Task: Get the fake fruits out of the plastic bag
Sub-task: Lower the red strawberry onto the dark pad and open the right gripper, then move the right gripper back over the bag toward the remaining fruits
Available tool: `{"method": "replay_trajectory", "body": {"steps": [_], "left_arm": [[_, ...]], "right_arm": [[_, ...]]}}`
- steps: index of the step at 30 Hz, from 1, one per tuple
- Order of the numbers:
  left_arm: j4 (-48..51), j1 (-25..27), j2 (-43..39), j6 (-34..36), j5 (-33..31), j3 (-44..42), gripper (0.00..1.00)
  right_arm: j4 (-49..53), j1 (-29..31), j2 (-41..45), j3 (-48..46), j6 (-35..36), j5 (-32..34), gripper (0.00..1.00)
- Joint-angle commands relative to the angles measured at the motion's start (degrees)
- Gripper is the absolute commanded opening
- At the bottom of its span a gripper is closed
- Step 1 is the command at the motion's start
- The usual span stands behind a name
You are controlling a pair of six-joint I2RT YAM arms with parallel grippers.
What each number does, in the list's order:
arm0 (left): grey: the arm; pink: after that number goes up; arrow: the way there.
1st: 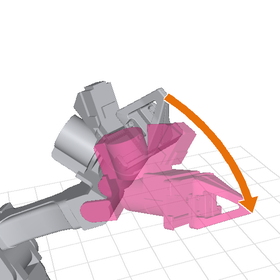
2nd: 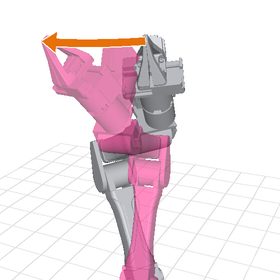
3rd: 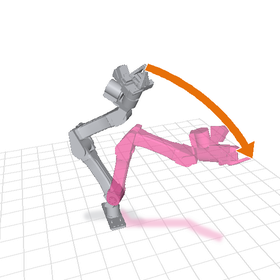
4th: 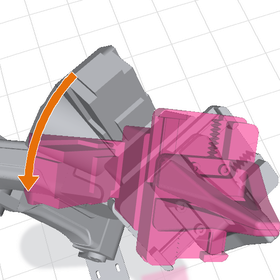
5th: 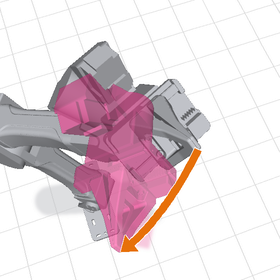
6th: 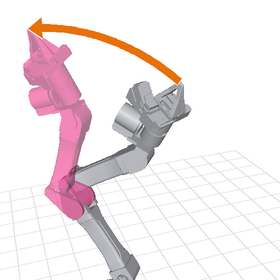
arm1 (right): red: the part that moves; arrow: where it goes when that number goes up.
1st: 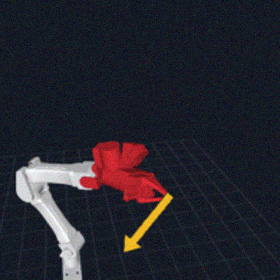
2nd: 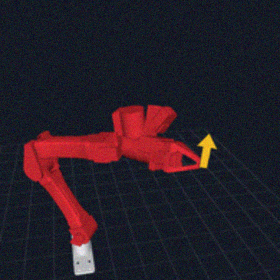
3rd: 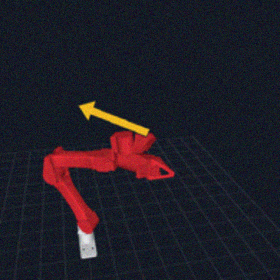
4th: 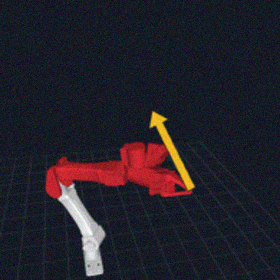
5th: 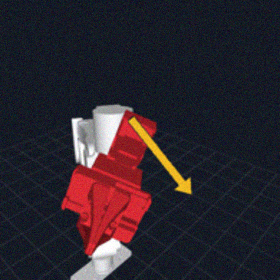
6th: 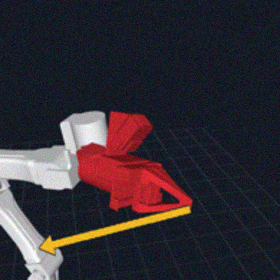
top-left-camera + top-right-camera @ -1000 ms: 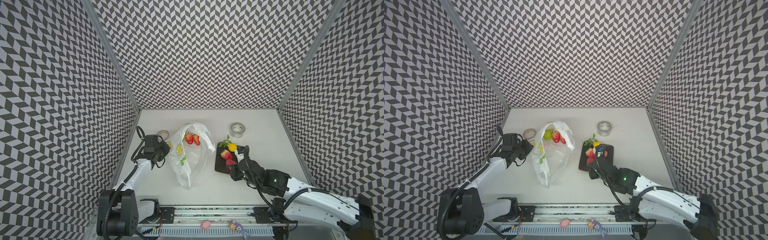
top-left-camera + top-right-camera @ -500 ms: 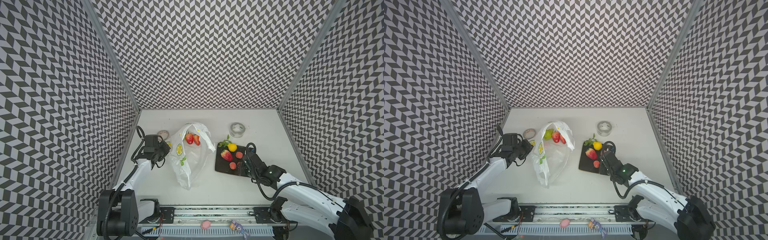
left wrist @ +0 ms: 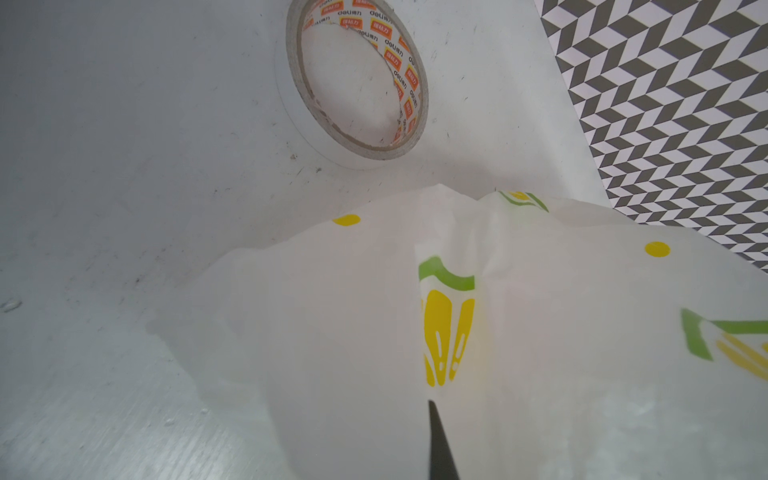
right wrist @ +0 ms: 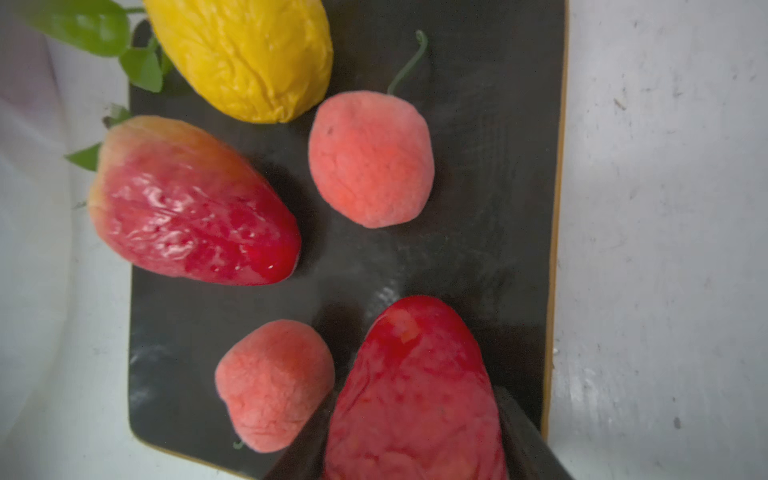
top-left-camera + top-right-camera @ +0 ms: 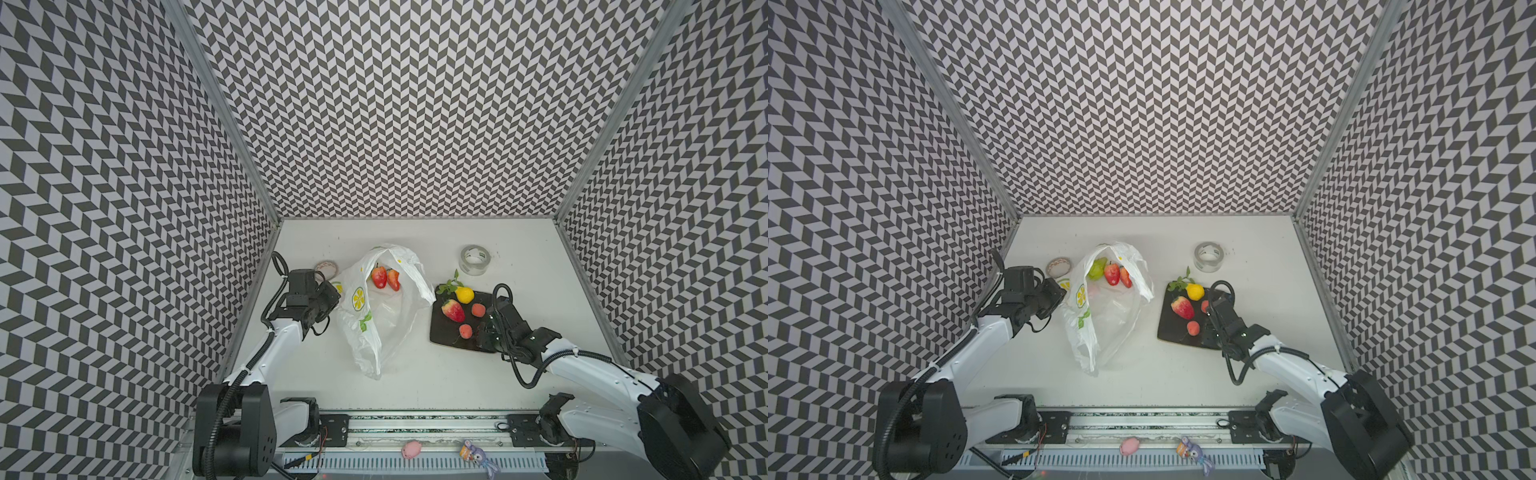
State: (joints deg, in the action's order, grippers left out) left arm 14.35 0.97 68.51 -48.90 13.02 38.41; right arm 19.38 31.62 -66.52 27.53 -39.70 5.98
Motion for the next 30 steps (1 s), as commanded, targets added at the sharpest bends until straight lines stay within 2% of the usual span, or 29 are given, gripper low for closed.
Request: {"method": "replay_trajectory", "body": {"steps": [1,10,17,19,21,26,30], "left_arm": [[-1.1,-0.3,-1.1,0.1,0.2,-0.7,0.00],[-1.4,-0.3,-1.7,-0.1,0.3,-1.1,0.00],[-1.2,-0.3,-1.8,0.1,0.2,-0.7,0.00],[-1.2,-0.3,-1.9,0.0,0.2,-0.7,0.00],[-1.4,-0.3,-2.1,-0.1,0.3,-1.0,0.00],[-2.0,-0.3,-2.5,-0.6,0.3,-1.3,0.00],[-2.6,-0.3,-2.6,-1.2,0.5,-1.4,0.00]], "right_arm": [[-3.1,-0.8,-1.5,0.4,0.9,-0.7,0.64],[3.9,-2.1,-1.6,6.3,3.7,-0.3,0.80],[14.1,-2.3,6.6,12.7,4.6,2.4,0.82],[16.1,-2.3,9.4,14.9,6.0,1.4,0.80],[16.1,-2.2,12.4,16.6,9.6,-2.6,0.77],[13.5,-0.9,19.0,19.8,12.8,-9.5,0.67],[9.5,4.6,20.7,22.6,16.1,-11.8,0.61]]}}
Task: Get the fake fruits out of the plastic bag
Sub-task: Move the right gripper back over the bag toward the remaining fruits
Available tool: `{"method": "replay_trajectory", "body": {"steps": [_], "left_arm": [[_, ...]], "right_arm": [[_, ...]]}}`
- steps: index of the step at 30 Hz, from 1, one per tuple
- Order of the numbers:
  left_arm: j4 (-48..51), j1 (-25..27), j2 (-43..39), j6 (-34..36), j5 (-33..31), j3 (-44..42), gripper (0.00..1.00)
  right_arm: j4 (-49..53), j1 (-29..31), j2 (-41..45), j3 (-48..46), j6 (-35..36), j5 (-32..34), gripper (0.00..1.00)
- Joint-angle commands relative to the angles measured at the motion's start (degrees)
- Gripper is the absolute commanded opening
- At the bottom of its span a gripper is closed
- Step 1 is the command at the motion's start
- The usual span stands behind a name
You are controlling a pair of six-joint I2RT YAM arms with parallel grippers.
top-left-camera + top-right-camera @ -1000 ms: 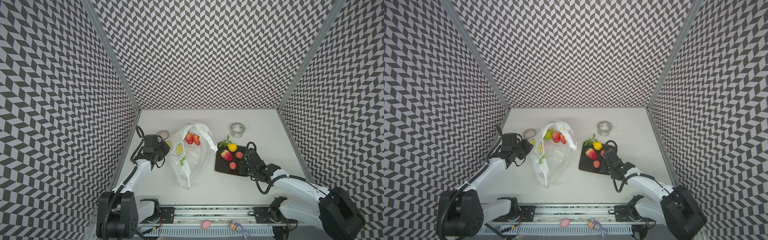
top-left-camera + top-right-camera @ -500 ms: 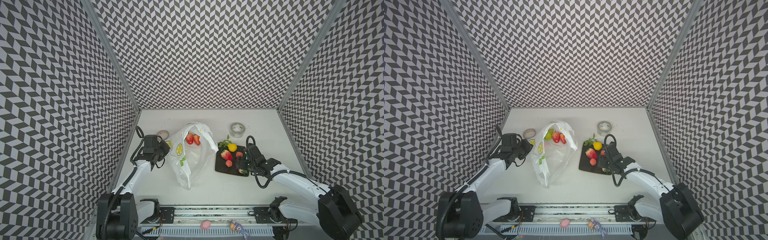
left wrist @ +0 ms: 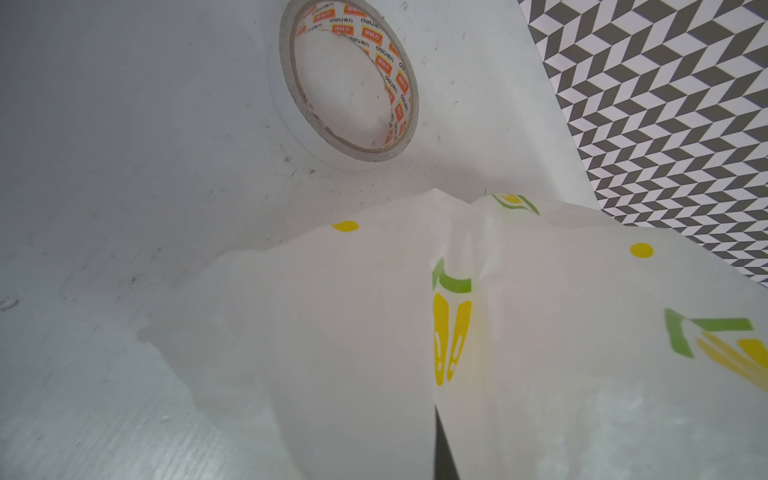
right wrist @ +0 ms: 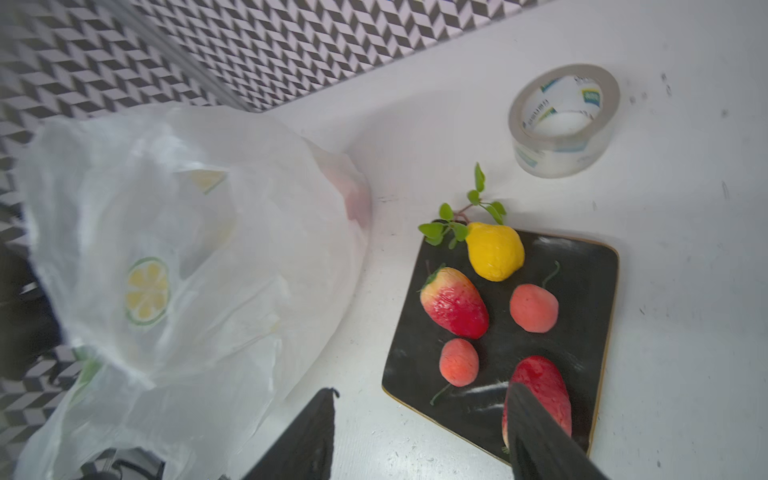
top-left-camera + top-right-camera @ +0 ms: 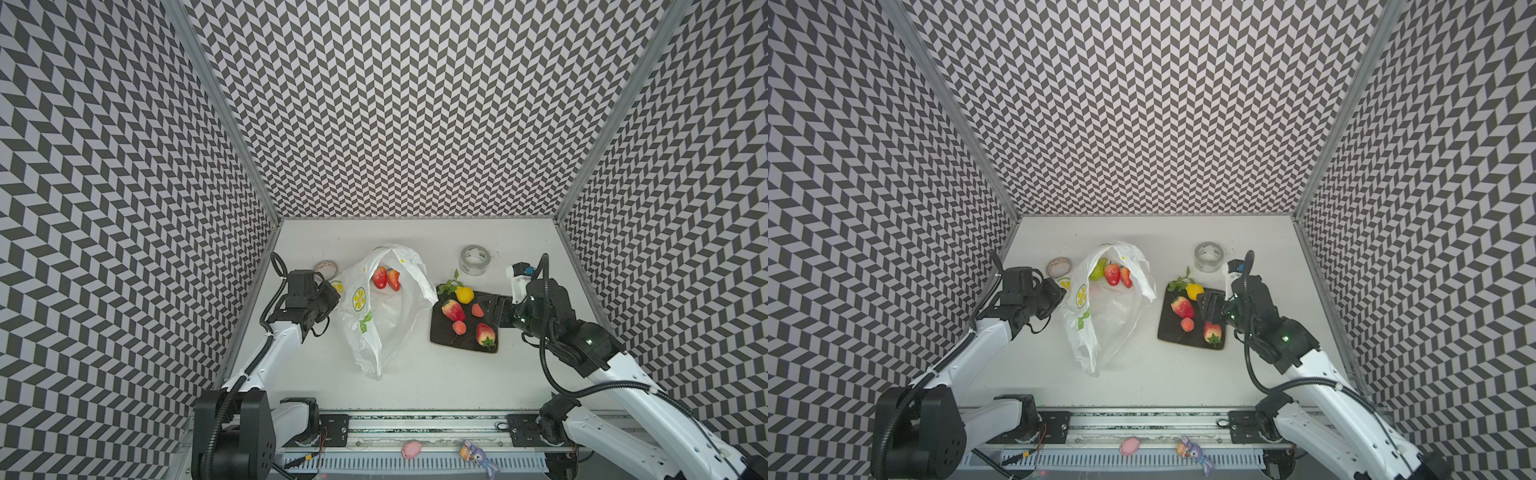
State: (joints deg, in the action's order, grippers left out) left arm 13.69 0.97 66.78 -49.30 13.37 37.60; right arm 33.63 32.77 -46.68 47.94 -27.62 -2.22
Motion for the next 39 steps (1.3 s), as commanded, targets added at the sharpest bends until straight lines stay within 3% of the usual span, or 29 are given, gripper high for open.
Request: {"method": "replay_trajectory", "body": {"steps": [1,8,13,18,22,34,39], "left_arm": [[-2.1,-0.3,-0.9,-0.8,0.3,-0.6,0.00],[-1.6,-0.2,-1.1,-0.8,0.4,-0.4,0.00],[-1.1,-0.2,-1.7,-0.6,0.3,-0.6,0.00],[-0.7,-0.2,-2.3,-0.5,-0.2,-1.0,0.00],[-0.3,-0.2,-2.4,-0.2,0.0,-1.1,0.00],[-0.3,-0.2,-2.7,0.6,0.7,-1.7,0.00],[1.8,-0.2,-2.6,2.3,0.0,-1.3,0.00]], "right_arm": [[-5.8,5.9,0.8,2.7,5.0,-3.0,0.60],[-13.7,27.0,-5.7,5.1,14.7,6.0,0.55],[-21.0,35.5,-15.2,6.3,23.0,8.7,0.51],[-27.0,35.9,-26.2,7.7,24.1,13.5,0.44],[-27.7,35.6,-35.3,11.6,20.9,19.6,0.40],[-22.4,28.2,-57.7,25.8,4.5,16.2,0.35],[-26.9,25.4,-64.3,27.8,-4.3,13.4,0.35]]}}
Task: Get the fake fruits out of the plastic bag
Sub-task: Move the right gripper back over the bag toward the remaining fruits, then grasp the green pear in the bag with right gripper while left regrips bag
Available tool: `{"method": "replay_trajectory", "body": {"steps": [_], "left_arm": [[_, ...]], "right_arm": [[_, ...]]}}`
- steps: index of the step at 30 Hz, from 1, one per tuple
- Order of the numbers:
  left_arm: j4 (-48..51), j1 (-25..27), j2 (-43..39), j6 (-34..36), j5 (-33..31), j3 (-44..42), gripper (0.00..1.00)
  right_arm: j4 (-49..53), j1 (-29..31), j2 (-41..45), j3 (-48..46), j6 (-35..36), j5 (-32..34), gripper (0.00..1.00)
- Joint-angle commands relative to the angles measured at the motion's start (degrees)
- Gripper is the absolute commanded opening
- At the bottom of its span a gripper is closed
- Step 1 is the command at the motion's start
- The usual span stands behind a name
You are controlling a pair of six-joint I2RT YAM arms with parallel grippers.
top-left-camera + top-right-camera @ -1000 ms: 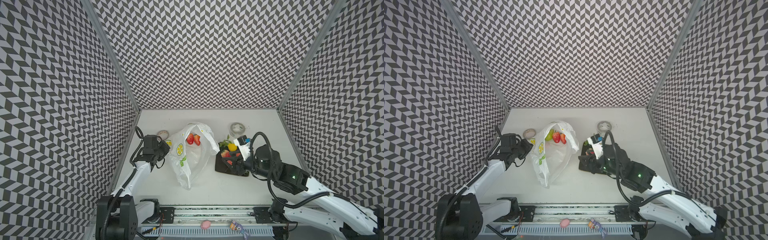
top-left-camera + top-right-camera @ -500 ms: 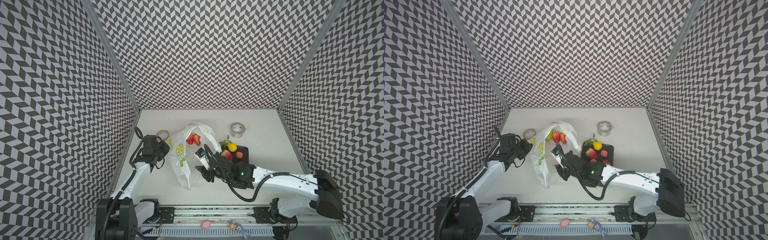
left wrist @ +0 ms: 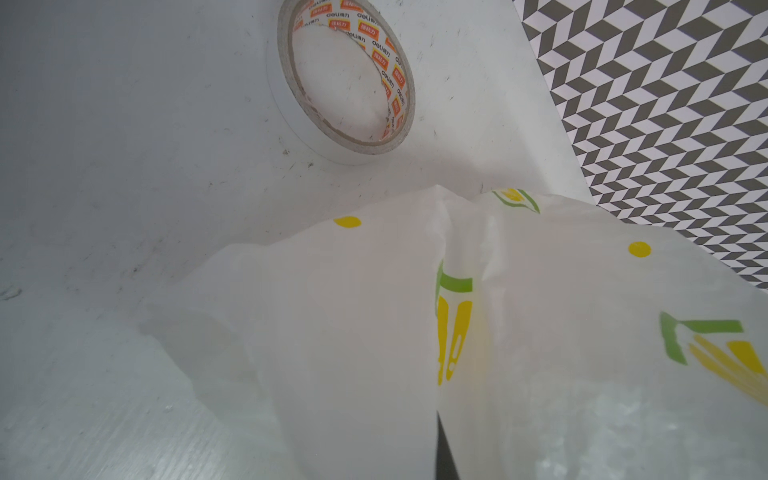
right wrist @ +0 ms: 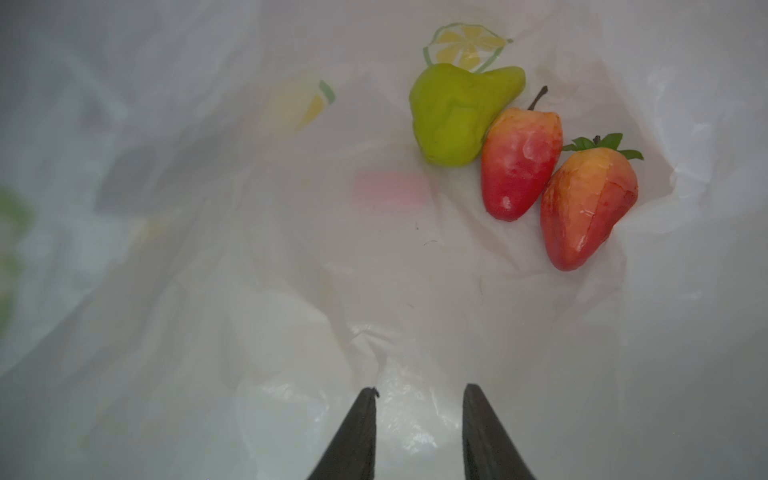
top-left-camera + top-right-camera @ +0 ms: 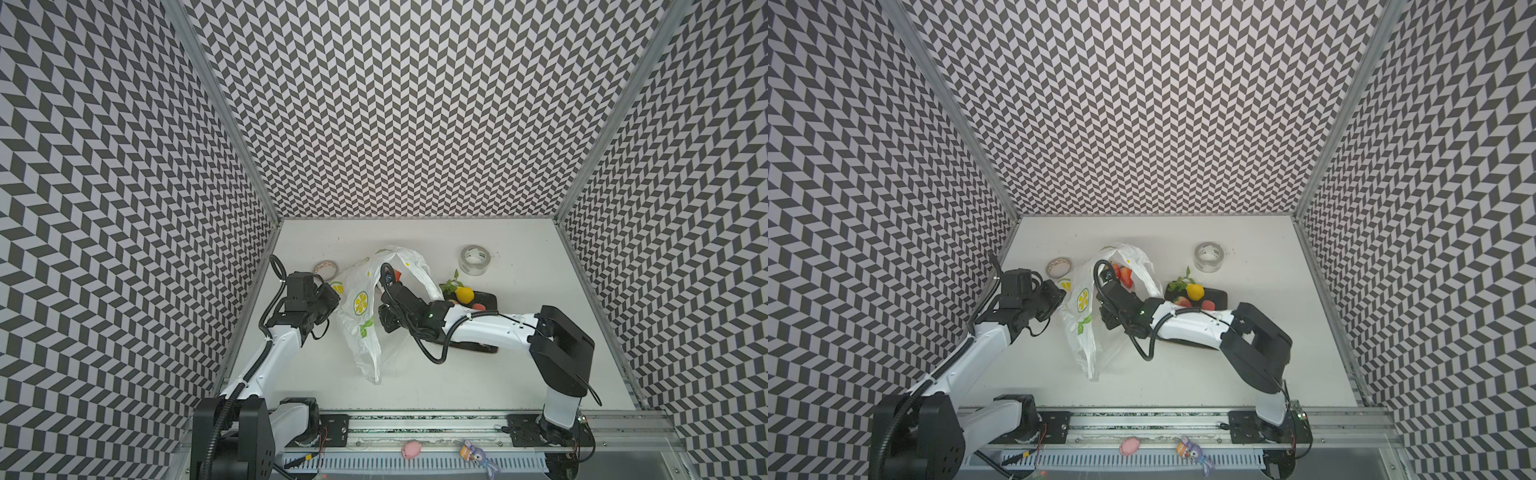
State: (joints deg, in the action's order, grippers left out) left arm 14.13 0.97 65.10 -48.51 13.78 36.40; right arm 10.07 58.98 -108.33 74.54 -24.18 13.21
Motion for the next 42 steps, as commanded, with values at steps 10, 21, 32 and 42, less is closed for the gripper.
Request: {"method": "replay_trajectory", "body": {"steps": [10,21,32,42], "left_arm": [[12.4,-1.6,-5.2,8.1,-8.4,4.3,0.66],[18.3,-1.9,7.6,22.7,-8.6,26.9,0.86],[18.5,0.3,38.7,33.3,-0.6,48.6,0.86],[18.1,0.4,53.9,35.3,6.3,56.3,0.79]], "right_arm": [[-10.3,-6.0,-10.3,3.2,-18.4,-8.4,0.43],[-16.9,-8.2,-11.0,0.5,-21.1,-14.6,0.51],[-22.8,-10.8,-12.8,3.6,-28.6,-18.9,0.54],[-23.3,-11.6,-18.6,11.0,-31.6,-17.8,0.63]]}}
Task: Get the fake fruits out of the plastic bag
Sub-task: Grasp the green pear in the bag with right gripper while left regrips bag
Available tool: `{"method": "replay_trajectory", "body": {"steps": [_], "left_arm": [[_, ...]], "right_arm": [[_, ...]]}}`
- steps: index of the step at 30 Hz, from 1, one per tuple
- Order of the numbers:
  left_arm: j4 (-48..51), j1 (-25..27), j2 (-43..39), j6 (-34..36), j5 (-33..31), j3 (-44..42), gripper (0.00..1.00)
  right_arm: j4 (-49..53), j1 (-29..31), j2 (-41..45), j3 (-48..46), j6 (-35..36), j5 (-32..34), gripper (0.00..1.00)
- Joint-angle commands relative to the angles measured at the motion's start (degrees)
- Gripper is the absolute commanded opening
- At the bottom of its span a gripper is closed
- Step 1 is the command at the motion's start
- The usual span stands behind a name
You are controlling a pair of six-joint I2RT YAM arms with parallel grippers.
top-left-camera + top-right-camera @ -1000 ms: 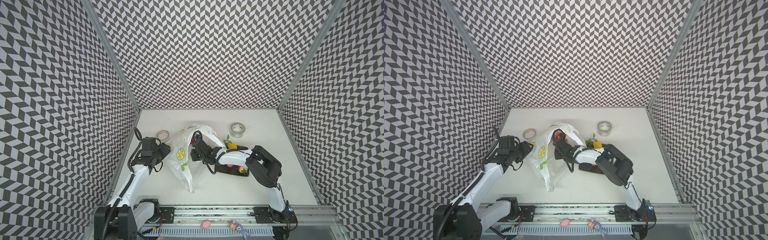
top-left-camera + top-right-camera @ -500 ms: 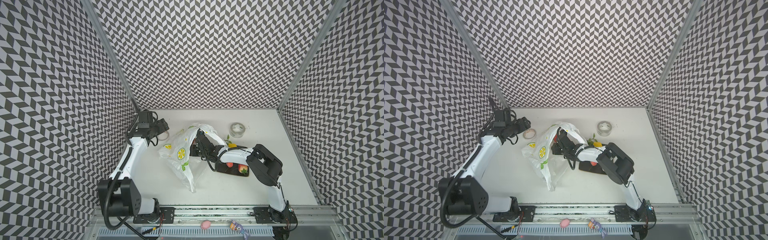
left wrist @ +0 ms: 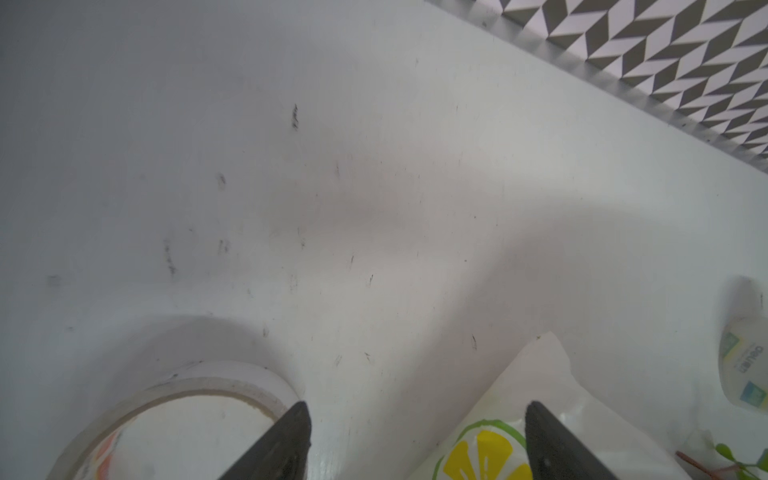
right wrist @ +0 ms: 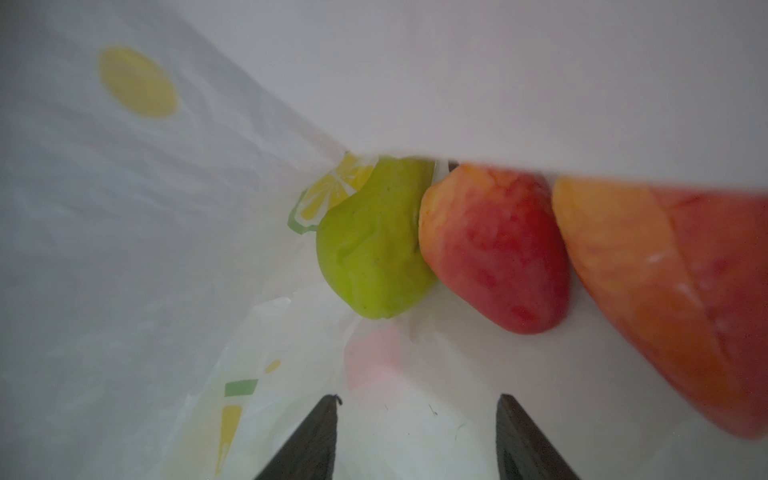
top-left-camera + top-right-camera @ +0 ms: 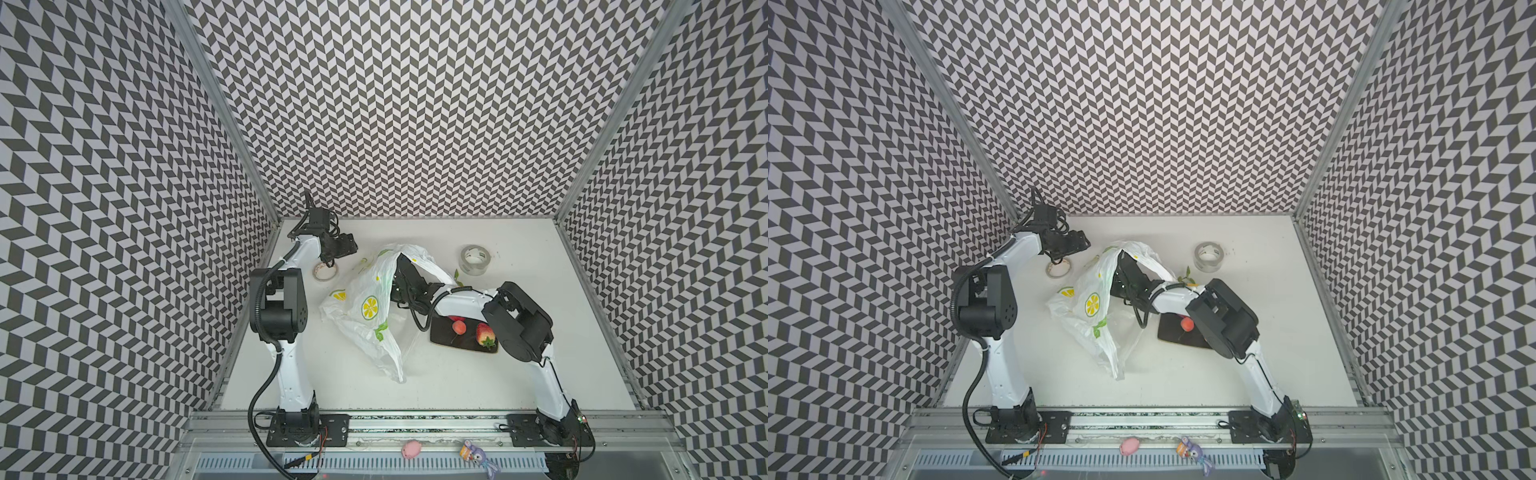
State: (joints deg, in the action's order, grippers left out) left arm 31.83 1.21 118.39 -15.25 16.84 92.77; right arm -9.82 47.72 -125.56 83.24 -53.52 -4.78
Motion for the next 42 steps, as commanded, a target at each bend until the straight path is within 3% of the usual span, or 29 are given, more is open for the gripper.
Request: {"method": "replay_trajectory", "body": {"steps": [1,8,17,26,31,36,42], "left_arm": [[0.4,0.2,0.7,2.2,3.5,-1.0,0.78],[-1.7,0.5,0.6,2.3,7.1,-6.0,0.67],[-4.5,0.8,-0.7,1.9,9.1,-10.3,0.37],[-5.1,2.1,-0.4,1.5,11.1,-9.1,0.14],[-5.1,2.3,-0.5,1.1,11.1,-8.4,0.00],[-5.9,2.2,-1.5,-0.2,8.5,-8.5,0.00],[-7.3,1.4,-2.9,-2.4,4.0,-9.0,0.00]], "right_arm": [[-3.6,-0.4,-1.8,3.1,-2.5,0.3,0.65],[-1.2,-0.4,-6.6,10.3,-3.6,2.5,0.76],[3.6,-0.6,-13.3,18.2,-2.9,7.6,0.76],[5.4,-0.5,-18.4,24.0,-0.8,7.5,0.78],[5.3,-0.7,-18.9,24.6,0.7,7.5,0.66],[3.5,-1.0,-14.5,20.9,3.2,8.8,0.49],[0.0,-1.2,-6.5,12.0,4.2,9.0,0.45]]}}
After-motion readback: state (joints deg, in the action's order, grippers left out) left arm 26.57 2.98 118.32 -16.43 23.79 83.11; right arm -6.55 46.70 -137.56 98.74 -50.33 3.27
